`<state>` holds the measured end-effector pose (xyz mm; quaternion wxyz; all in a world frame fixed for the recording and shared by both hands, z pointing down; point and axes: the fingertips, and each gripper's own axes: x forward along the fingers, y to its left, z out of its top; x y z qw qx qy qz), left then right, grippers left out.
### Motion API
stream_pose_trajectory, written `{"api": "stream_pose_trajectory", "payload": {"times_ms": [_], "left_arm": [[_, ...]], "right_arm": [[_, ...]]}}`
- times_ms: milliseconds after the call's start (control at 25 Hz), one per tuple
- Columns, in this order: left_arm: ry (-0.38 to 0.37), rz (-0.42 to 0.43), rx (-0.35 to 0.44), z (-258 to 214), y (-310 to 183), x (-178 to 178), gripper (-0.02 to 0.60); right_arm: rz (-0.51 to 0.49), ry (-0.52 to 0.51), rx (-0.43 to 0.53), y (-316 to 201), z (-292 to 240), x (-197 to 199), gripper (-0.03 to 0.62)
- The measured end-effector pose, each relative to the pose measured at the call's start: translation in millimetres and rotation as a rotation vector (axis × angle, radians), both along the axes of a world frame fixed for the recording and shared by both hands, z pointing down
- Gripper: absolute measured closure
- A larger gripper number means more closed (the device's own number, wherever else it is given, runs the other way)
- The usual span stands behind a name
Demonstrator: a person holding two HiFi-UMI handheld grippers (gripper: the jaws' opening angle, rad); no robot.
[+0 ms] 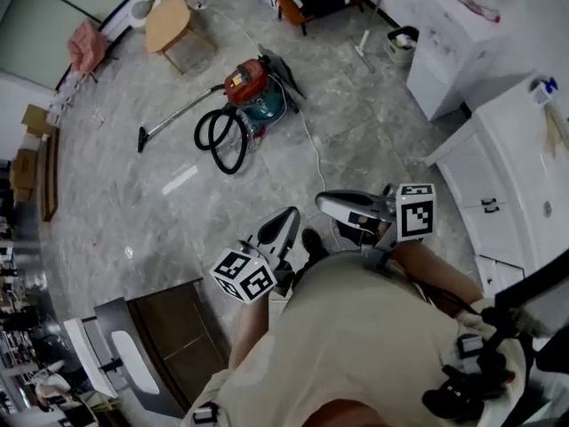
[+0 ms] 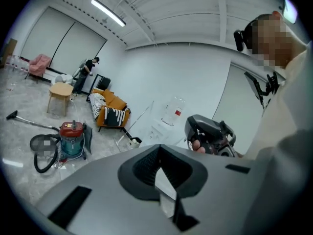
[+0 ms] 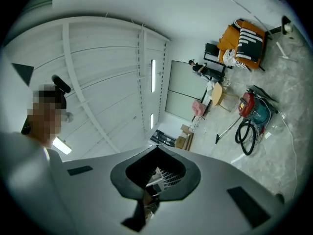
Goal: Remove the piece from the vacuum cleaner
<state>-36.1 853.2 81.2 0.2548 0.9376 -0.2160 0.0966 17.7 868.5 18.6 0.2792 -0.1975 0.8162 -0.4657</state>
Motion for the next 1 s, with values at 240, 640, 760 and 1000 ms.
{"api": "stream_pose_trajectory", "payload": {"times_ms": [240, 640, 760, 1000], "left_arm": [[0.015, -0.017, 0.009, -15, -72, -68, 0.578], [0.005, -0.091, 0.045, -20, -145, -174, 0.58], [0.011, -0.118, 0.056, -26, -147, -186, 0.58], [-0.022, -0.137, 0.076, -22, -171, -225, 0.589]], "right_arm": [[-0.02, 0.068, -0.009, -51, -10, -71, 0.592], [-0.058, 0.104, -0.073, -124, -10, -168, 0.592], [-0.094, 0.114, -0.049, -127, -18, -179, 0.592], [-0.151, 0.144, -0.07, -156, -14, -222, 0.592]]}}
